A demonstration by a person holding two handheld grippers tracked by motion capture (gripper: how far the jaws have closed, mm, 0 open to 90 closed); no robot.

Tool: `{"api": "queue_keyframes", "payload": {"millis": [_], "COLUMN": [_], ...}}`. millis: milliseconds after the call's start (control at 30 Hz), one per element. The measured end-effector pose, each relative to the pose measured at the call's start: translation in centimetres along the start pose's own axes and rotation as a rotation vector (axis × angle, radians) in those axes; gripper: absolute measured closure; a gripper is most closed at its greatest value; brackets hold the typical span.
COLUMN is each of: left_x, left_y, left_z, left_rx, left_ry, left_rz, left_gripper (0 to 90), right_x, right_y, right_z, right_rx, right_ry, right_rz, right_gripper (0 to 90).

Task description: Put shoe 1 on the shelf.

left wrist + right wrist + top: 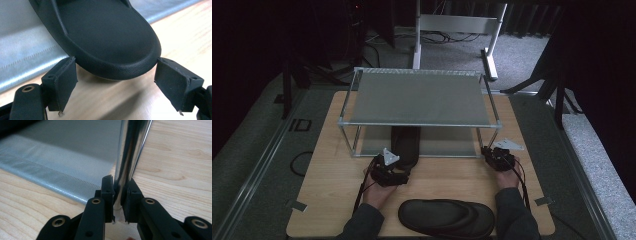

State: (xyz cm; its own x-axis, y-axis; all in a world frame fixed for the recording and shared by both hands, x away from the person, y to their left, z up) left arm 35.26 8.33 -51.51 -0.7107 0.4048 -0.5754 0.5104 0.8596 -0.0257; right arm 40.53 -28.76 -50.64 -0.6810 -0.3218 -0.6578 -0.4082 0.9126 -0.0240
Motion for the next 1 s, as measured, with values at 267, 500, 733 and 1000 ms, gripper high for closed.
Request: {"api": "queue_keyframes", "payload": {"millis": [267,500,733,1000], "left_x": [-1.7,-2.8,-3.3,-3.0], "left_y": [0.8,1.5,1.9,2.0], "left_z": [0.8,1.1,1.7,0.8], "left_rx": [-0.022,-0.012,-0.016,-0.007], "left_ry": [-0.011,-0.026,-0.033,-0.051], "left_rz": [-0.007,-0.023,-0.044,-0.036], "left_gripper": [25.6,31.2,31.8,32.8], "right_x": [0.0,0.0,0.0,0.0], "right_y": [0.0,0.0,0.0,0.0], "right_z": [0.0,0.0,0.0,0.0], "right_rx": [-0.002,-0.004,-0.005,-0.007], "right_ry": [-0.001,-0.002,-0.003,-0.003], "right_rz": [0.001,0.002,0.002,0.001], "right_gripper": [80.9,81.0,80.9,80.8]}}
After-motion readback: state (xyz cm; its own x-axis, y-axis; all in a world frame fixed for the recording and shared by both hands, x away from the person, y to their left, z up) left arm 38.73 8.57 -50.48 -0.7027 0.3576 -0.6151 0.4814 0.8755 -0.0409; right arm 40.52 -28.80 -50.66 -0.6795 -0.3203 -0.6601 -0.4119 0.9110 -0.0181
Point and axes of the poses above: each handheld gripper's, and its own axes: z roughly forward along the jaws, x roughly out of its underside, y roughly to its left, the point moved 3 cm from there along z, roughly forward along the jaws, and after that the axes turned 15 degrees about y, right-handed, at the moved point
